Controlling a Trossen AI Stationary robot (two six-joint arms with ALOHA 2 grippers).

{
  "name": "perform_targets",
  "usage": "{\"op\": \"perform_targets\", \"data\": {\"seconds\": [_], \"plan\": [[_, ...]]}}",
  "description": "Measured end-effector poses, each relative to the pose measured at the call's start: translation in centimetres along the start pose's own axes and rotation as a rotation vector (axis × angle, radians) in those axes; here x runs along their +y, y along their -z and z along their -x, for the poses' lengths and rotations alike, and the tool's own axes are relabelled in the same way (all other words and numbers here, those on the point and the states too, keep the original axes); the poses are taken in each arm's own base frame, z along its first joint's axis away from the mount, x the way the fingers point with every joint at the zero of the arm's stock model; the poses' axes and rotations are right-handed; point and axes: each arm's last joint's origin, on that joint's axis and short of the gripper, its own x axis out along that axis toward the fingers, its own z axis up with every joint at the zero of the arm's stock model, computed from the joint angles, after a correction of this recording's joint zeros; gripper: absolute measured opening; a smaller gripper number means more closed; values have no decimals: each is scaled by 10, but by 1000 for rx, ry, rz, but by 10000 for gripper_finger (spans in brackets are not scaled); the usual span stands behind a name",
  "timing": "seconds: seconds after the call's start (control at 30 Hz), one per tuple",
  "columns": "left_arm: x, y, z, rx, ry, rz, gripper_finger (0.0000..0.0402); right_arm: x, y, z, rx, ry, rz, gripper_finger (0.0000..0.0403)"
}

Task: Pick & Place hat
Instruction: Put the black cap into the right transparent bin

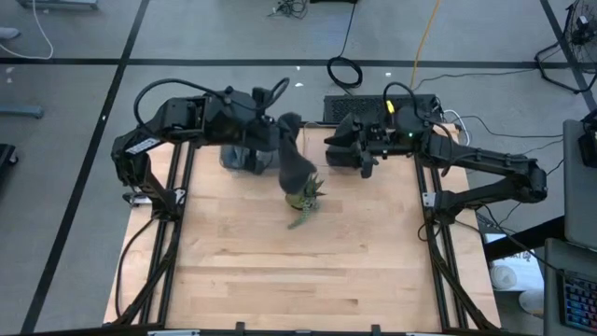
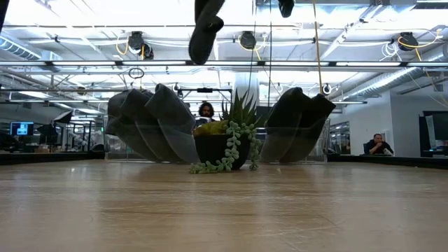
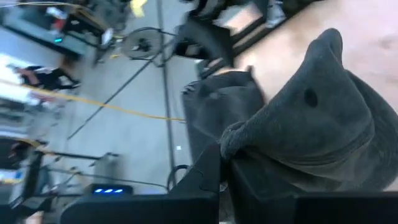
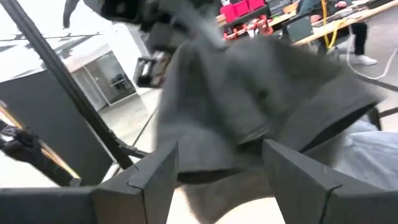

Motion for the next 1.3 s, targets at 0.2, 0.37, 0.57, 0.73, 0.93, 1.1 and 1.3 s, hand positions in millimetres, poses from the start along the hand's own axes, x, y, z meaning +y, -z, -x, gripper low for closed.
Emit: {"op": "perform_targets", "data": {"seconds": [0.2,0.37,0.57,0.73,0.93,1.1,1.3], "plan": [[13,1,-2,7,-127,58,6,13,9,-8,-18,67,1,222],[19,0,-2,-21,-168,71,7,16,21,-17,13,138,0,222],[21,-2,-2,-40,-187,62,6,11,35,-33,66,177,-8,222],[22,-3,-1,-49,-196,60,6,8,42,-42,85,167,-13,220],[22,-3,-1,-50,-196,69,7,11,43,-45,86,117,-19,111],[22,-3,-1,-53,-196,91,13,14,41,-43,72,106,-44,9],[24,-5,-1,-72,-209,151,14,21,30,-33,17,80,-46,3]]}}
